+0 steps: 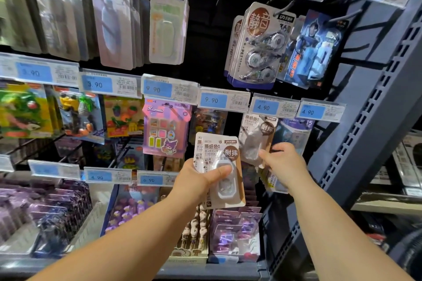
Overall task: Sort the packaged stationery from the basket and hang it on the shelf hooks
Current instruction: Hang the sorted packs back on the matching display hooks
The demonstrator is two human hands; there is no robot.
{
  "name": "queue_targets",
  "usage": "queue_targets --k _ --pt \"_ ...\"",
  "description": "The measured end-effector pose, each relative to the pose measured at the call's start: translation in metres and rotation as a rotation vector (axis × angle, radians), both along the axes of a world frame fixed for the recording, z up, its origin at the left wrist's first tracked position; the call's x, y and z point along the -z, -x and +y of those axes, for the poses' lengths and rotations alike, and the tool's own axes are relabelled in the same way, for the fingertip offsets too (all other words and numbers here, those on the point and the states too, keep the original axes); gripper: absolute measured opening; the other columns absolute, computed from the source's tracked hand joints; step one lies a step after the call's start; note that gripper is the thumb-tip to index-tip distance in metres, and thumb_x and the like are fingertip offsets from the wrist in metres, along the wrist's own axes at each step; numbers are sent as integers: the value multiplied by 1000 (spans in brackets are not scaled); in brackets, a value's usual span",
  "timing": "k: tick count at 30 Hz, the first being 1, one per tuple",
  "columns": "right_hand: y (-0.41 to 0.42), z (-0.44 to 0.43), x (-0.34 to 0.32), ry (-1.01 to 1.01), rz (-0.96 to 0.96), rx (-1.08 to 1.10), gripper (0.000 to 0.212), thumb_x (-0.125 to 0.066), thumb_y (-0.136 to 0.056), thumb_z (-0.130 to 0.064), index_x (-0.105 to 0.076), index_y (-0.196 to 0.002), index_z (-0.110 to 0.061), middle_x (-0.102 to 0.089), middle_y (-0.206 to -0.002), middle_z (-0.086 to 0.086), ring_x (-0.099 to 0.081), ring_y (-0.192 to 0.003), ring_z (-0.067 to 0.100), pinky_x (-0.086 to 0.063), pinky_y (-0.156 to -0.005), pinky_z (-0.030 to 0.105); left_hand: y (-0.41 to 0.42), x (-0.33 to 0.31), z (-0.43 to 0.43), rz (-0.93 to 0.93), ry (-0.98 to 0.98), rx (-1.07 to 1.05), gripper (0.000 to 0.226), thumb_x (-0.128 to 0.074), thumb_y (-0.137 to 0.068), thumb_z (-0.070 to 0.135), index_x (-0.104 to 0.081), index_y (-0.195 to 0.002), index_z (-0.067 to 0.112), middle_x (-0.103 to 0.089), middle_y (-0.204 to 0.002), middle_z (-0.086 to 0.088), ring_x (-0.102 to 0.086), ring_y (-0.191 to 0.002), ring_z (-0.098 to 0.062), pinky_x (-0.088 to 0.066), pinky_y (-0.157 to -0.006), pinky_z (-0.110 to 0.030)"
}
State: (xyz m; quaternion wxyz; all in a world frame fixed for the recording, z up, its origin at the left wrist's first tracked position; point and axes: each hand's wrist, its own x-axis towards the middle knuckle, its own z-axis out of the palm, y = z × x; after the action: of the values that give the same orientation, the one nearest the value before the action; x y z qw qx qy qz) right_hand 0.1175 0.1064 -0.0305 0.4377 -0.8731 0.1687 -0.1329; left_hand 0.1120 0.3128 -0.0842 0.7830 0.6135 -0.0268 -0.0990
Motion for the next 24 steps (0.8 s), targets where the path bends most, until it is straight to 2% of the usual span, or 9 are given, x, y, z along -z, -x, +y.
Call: queue_targets --k 2,4,8,12,14,17,18,21,24 --pt "9 3 -8 207 -44 72 47 -64 -86 -45 -44 -121 -19 -56 -112 -2 -54 -101 21 -41 -78 32 -1 1 -1 6 11 6 73 -90 -57 34 -60 -121 17 -75 -105 -3 -73 -93 -26 -57 -83 -51" --pt "15 8 -15 274 -102 48 39 -63 -87 -47 -48 -109 -19 -55 -106 -1 -55 -96 20 -42 -73 32 -2 1 -2 3 20 -1 68 -91 -62 32 -59 -121 19 -74 -106 -4 -73 -93 -27 -58 -80 -52" --pt "25 25 -20 -135 125 -374 39 -65 -84 -52 -59 -100 -17 -63 -88 1 -58 -72 10 -44 -57 23 -1 -3 -7 -51 81 38 69 -90 -63 30 -61 -124 14 -73 -110 -8 -71 -98 -29 -55 -91 -50" --pt "26 30 -13 -195 179 -533 31 -75 -81 -31 -60 -104 -16 -73 -96 5 -67 -81 16 -49 -67 29 3 -7 -13 -88 109 48 71 -87 -66 35 -59 -126 9 -72 -112 -12 -70 -101 -31 -54 -92 -47" --pt "26 28 -13 -294 181 -578 29 -72 -84 -19 -60 -110 -12 -73 -100 9 -69 -84 19 -52 -69 30 7 -12 -16 -82 84 27 66 -81 -70 47 -61 -123 13 -74 -104 -7 -73 -92 -25 -58 -78 -38" --pt "26 24 -13 -388 209 -610 29 -68 -87 -13 -58 -114 -9 -72 -104 14 -70 -87 24 -56 -69 33 7 -13 -18 -1 -41 -14 36 -52 -88 59 -59 -102 26 -71 -76 1 -68 -58 -5 -51 -49 -19" --pt "26 23 -12 -420 214 -604 26 -66 -88 -12 -57 -112 -8 -72 -103 14 -69 -87 25 -56 -70 34 8 -14 -17 38 -56 -23 40 -43 -92 63 -59 -102 27 -71 -76 0 -69 -58 -6 -53 -50 -20" --pt "26 16 -7 -503 219 -590 18 -63 -90 -9 -54 -105 -9 -71 -100 11 -68 -89 25 -54 -76 39 6 -7 -16 168 -29 -14 72 -42 -74 84 -59 -121 31 -74 -103 -5 -71 -94 -28 -57 -84 -47" --pt "28 10 -3 -590 238 -615 22 -63 -89 -7 -53 -108 -8 -70 -104 14 -68 -93 27 -56 -75 41 10 -2 -14 191 87 37 93 -61 -55 86 -56 -130 31 -67 -124 -5 -66 -106 -33 -57 -82 -47"
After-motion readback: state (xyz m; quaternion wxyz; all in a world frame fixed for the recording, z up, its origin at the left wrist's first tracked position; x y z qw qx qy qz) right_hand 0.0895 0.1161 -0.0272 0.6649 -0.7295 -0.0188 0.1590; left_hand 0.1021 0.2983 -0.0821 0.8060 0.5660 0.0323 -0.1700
